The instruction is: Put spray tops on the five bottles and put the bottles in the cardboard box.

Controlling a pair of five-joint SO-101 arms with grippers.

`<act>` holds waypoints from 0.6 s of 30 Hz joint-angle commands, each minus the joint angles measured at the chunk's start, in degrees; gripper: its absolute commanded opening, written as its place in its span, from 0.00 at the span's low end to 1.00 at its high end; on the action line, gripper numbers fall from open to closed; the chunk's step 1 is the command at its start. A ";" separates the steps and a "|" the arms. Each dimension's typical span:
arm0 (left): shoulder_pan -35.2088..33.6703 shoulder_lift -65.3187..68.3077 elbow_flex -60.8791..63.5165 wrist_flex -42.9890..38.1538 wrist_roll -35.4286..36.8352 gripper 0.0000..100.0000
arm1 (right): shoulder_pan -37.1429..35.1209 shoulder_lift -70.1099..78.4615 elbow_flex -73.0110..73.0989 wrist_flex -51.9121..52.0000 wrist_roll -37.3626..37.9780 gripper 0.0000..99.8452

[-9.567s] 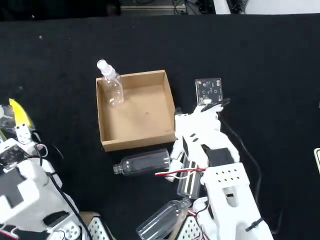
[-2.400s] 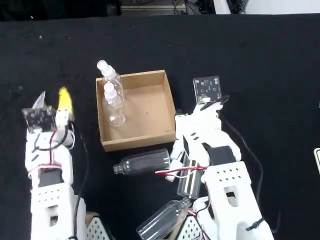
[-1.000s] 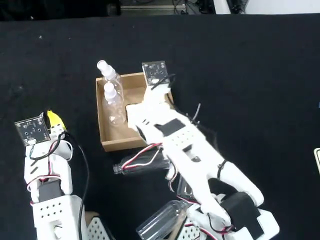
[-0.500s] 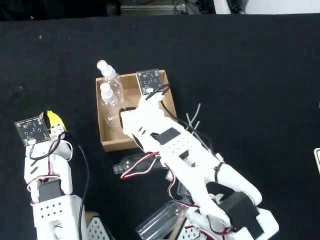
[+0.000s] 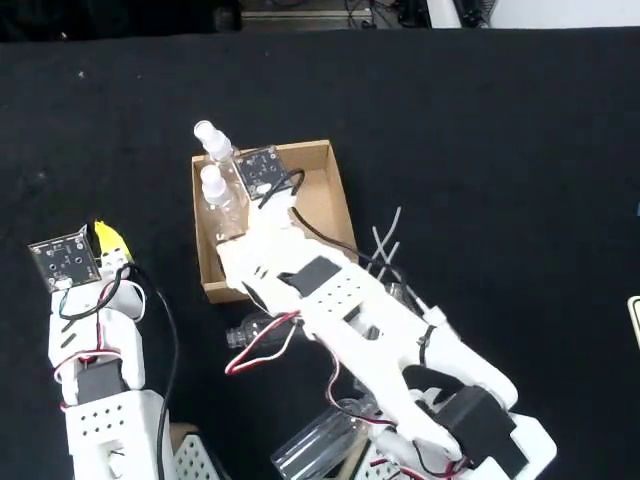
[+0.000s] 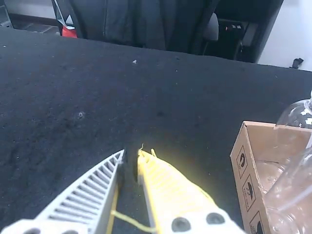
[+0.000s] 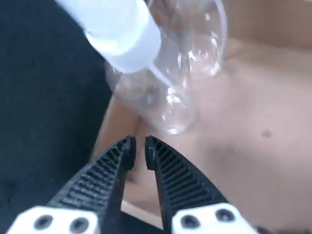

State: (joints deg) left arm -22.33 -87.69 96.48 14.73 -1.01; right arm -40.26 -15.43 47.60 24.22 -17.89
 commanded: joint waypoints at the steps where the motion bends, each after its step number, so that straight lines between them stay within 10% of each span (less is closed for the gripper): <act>1: -0.13 0.44 1.45 -0.35 0.35 0.03 | -1.14 0.48 0.66 -5.63 -0.79 0.01; 18: -0.13 0.35 1.45 -0.35 0.26 0.03 | 0.62 11.38 -2.42 -13.27 -0.79 0.01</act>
State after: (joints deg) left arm -22.33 -87.69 96.48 14.73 -1.01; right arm -40.53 -4.97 48.40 14.81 -18.33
